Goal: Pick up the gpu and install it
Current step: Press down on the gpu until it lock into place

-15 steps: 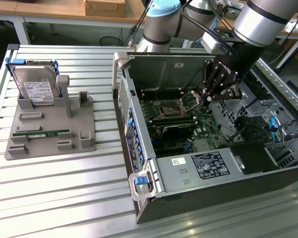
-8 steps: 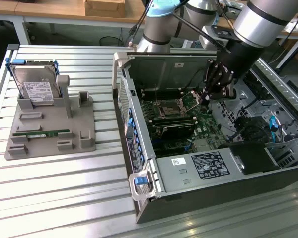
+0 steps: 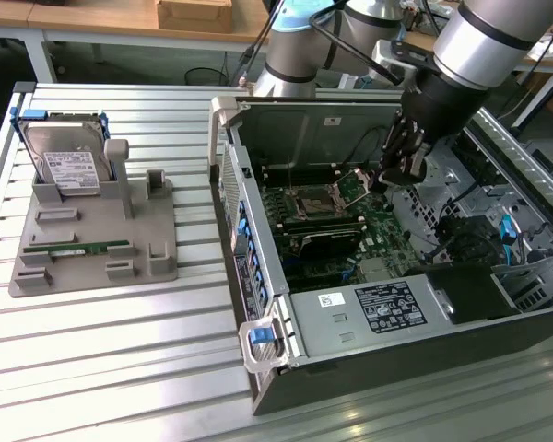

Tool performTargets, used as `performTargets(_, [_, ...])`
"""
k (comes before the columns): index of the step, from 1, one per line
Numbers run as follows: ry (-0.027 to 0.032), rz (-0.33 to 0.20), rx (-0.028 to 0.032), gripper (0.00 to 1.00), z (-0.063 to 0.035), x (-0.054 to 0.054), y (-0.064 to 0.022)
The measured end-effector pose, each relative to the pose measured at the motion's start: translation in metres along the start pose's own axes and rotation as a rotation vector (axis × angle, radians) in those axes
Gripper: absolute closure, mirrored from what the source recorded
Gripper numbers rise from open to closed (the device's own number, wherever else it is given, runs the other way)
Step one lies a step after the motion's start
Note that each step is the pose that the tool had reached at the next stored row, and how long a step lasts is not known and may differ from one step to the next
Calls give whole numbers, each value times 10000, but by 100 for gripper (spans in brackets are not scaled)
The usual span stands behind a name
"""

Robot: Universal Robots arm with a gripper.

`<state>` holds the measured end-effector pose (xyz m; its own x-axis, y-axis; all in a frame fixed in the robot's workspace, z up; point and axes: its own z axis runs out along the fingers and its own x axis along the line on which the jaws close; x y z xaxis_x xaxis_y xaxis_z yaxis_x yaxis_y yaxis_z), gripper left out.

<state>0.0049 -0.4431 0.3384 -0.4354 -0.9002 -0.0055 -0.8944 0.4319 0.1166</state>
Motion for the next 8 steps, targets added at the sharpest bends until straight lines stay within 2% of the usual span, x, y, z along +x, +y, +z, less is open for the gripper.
performTargets(2, [-58, 502, 3, 89, 1, 0, 0])
performTargets(3, [-113, 962, 5, 89, 2, 0, 0])
performTargets(6, [-216, 1851, 10, 89, 3, 0, 0])
performTargets(8, [-311, 2650, 15, 89, 5, 0, -1])
